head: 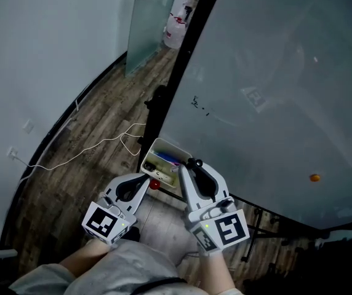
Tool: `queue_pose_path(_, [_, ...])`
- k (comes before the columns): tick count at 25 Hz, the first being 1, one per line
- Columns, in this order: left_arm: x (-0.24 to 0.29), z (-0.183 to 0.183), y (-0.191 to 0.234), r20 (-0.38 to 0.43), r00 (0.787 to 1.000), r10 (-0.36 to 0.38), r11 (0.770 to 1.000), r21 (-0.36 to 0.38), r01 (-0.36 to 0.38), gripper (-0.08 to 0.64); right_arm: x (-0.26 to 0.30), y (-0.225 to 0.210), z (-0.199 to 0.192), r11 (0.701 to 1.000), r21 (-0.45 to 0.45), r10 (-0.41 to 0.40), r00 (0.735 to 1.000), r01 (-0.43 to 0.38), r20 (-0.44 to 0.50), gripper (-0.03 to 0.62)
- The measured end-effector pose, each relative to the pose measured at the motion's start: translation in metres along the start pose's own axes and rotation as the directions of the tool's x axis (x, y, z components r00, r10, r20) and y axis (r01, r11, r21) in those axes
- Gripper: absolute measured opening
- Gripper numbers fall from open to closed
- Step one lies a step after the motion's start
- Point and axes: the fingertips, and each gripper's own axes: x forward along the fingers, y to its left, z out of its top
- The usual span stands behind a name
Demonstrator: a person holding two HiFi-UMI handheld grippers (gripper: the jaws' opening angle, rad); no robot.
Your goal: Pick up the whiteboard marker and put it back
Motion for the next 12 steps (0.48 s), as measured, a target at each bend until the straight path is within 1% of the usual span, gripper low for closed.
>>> queue_pose_path(12, [-0.010,-0.021,0.020,-0.040,0.996,0.077,0.997,-0.012,-0.078,0.015,0.005,-0.003,-0.039,0.999,0.036,0.006,0.998,-0.003,-0.065,0.077])
